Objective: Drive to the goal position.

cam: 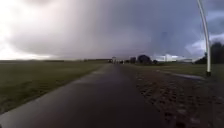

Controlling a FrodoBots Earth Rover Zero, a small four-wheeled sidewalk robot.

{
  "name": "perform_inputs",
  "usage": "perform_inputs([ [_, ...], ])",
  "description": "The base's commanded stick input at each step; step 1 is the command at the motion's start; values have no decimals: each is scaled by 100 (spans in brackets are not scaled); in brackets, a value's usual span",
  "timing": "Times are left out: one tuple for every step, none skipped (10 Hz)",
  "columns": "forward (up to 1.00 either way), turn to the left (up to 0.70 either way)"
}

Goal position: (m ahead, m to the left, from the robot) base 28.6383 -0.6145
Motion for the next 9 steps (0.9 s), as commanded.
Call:
perform_inputs([
  [70, 0],
  [70, 0],
  [70, 0],
  [70, 0],
  [70, 0],
  [70, 0],
  [70, 0],
  [70, 0],
  [70, -14],
])
